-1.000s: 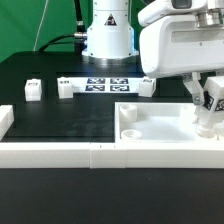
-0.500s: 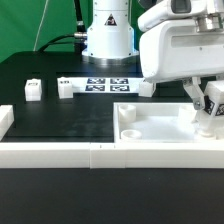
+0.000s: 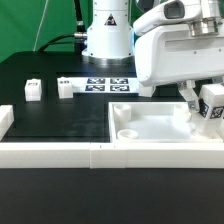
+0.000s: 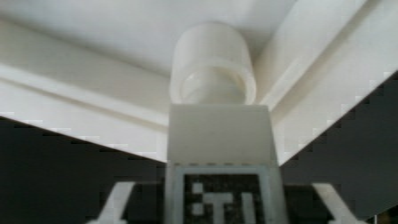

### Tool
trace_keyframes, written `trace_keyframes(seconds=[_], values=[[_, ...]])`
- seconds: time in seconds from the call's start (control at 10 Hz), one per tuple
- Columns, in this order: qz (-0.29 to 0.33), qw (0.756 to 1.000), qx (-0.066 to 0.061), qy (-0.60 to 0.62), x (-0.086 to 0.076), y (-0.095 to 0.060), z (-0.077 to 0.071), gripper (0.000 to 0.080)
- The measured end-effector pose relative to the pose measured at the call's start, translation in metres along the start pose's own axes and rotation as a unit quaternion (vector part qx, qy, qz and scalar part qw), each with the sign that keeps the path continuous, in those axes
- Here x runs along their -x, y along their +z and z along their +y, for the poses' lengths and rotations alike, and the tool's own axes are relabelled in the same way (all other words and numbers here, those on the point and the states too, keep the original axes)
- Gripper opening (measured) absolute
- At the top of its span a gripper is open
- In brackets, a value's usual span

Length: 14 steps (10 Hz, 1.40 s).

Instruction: Assemble one leg

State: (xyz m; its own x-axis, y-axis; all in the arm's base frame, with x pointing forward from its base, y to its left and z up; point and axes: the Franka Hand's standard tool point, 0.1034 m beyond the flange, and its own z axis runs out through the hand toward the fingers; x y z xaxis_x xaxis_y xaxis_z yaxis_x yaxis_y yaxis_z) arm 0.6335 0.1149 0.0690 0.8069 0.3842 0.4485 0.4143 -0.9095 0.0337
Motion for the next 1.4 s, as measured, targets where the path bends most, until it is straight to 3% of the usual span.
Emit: trace_keyframes(seconds=[0.2, 0.7, 0.8, 0.9, 1.0, 1.1, 1.4], values=[[0.014, 1.0, -0.003, -0.013, -0.0004, 0.0009, 0.0068, 0.0287], [0.031, 0.999, -0.002, -0.008, 0.0006, 0.0019, 0.0051, 0.0287], [0.031, 0.999, -0.002, -0.008, 0.0006, 0.0019, 0.0051, 0.0371], [0.031, 0.999, -0.002, -0.008, 0.0006, 0.0019, 0.0051, 0.0506], [0.031, 0.999, -0.002, -0.008, 0.0007, 0.0019, 0.0052, 0.0506], [0.031, 0.999, -0.002, -0.008, 0.0007, 0.0019, 0.0052, 0.0619], [0.031, 0.999, -0.002, -0.008, 0.0007, 0.0019, 0.0052, 0.0648]])
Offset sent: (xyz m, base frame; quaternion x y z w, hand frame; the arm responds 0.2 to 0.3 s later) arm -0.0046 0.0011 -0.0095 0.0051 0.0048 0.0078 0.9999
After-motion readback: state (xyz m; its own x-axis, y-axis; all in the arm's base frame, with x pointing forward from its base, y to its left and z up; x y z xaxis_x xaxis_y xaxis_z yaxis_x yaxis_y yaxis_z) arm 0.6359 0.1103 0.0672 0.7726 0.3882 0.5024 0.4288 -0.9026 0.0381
